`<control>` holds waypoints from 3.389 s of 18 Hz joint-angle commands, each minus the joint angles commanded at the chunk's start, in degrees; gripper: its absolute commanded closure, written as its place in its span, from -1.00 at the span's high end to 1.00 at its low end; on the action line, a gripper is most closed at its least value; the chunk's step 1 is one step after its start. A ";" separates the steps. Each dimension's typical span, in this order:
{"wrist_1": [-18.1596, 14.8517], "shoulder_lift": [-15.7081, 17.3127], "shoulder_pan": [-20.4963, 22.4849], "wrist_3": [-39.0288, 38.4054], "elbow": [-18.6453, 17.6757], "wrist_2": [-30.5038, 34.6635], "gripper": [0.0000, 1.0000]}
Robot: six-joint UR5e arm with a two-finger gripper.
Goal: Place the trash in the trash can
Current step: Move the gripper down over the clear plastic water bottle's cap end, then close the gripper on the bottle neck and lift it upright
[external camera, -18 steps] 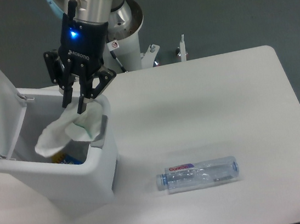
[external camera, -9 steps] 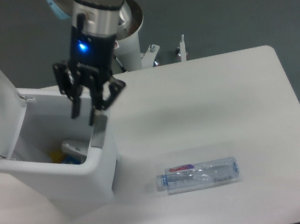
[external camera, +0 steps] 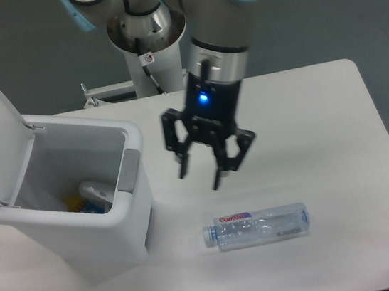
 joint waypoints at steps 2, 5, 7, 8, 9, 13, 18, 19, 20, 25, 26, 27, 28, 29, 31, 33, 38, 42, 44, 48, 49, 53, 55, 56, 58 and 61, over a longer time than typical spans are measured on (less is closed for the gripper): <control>-0.09 -2.19 0.09 3.86 -0.17 2.37 0.76; 0.00 -5.01 -0.09 9.66 -0.35 6.85 0.99; 0.17 -6.42 -0.61 11.52 -0.44 8.45 1.00; 0.61 -6.86 -0.62 11.53 -0.53 8.45 1.00; 1.31 -7.12 -0.79 11.53 -0.70 8.45 1.00; 1.32 -9.67 -2.45 13.89 -1.06 8.54 1.00; 1.76 -12.57 -3.95 14.33 -1.40 8.80 1.00; 1.76 -13.36 -4.04 14.60 -1.49 9.76 0.99; 2.02 -13.98 -4.65 15.39 -1.41 11.16 1.00; 2.02 -16.70 -8.08 16.36 -1.85 22.76 1.00; 2.11 -17.23 -8.52 16.36 -1.85 24.17 1.00; 2.11 -17.76 -8.61 16.36 -1.76 24.96 1.00; 2.20 -18.46 -9.05 16.36 -1.76 25.06 1.00; 2.63 -19.25 -9.23 16.36 -1.58 25.06 1.00; 5.35 -20.31 -9.66 16.36 -1.58 24.97 1.00; 6.06 -20.57 -9.76 16.36 -1.67 24.62 1.00; 7.82 -22.33 -10.55 15.75 -1.41 24.97 0.99; 8.70 -23.03 -10.72 14.78 -1.32 24.97 0.98; 8.79 -22.95 -10.81 14.51 -1.32 25.06 0.91; 8.70 -22.95 -10.81 13.03 -1.32 25.06 0.46; 8.70 -22.86 -10.81 12.85 -1.23 25.06 0.36; 8.70 -21.89 -10.81 12.06 -1.58 24.97 -0.12; 8.70 -21.89 -10.81 9.08 -1.15 24.71 -0.35; 8.70 -21.89 -10.72 8.37 -0.80 24.62 -0.38; 8.70 -21.37 -10.46 7.75 -0.09 24.53 -0.44; 8.70 -20.23 -9.24 7.48 0.61 24.36 -0.44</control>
